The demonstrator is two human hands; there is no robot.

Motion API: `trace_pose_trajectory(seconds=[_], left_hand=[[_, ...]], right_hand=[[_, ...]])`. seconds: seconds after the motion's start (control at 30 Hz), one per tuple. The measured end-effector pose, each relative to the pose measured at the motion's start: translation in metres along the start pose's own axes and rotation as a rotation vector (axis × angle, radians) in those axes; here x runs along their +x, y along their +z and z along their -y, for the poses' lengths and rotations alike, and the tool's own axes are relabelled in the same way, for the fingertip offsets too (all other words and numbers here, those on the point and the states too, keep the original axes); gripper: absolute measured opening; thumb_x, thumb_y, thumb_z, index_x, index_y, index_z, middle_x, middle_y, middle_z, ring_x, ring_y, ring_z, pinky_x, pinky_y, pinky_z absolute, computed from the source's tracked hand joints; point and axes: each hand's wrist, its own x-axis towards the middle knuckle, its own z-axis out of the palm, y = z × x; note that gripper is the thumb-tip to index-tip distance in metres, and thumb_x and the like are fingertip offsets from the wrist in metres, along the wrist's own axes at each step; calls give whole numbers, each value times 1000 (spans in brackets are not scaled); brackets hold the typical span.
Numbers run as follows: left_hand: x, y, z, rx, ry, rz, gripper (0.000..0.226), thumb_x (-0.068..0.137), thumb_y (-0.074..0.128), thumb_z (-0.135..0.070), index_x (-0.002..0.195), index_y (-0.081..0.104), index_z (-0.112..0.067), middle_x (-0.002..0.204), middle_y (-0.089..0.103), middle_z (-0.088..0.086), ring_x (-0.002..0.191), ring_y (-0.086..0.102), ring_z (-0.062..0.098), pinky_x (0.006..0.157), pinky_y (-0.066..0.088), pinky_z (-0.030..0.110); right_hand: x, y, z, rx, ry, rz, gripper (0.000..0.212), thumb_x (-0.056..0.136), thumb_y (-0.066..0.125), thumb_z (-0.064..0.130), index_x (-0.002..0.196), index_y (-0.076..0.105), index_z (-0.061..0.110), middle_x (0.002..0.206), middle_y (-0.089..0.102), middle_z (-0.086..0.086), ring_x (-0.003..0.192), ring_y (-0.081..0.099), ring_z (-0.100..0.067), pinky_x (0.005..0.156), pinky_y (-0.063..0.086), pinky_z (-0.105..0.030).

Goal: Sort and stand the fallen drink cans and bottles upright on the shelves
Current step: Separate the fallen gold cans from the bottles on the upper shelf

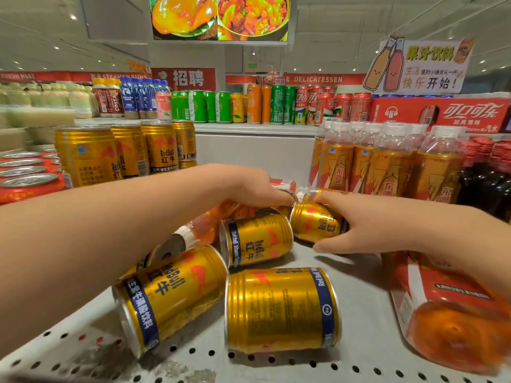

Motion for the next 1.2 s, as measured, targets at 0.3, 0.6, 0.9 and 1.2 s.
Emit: trace_pose_trajectory(seconds=[0.3,0.6,0.9,1.2], left_hand=[[11,4,-15,-136,-106,-1,59,79,61,-79,97,52,-23,93,60,0,82,60,23,72,47,35],[-16,0,10,-58,20,-16,59,77,71,-71,109,69,-22,91,71,-4,80,69,14,59,51,27],[-44,-20,60,-56,38,-155,65,96,56,-62,144,52,-19,142,58,5,120,57,23,96,45,32],[-58,-8,60,276,-91,132,64,88,57,-73,121,56,-18,95,66,-1,86,65,19,71,53,32]], right_hand=[[1,10,-7,-85,7,-120,69,77,66,72,133,39,42,103,55,19,83,55,-2,67,49,-17],[1,2,-2,-67,-13,-41,73,74,67,73,135,39,42,114,60,16,92,60,-6,82,55,-28],[10,4,7,46,-62,8,102,66,61,87,148,11,53,146,43,15,115,53,-8,92,46,-22],[13,5,19,-14,-120,-10,91,71,53,86,138,-6,69,151,33,15,116,53,-10,88,52,-27]])
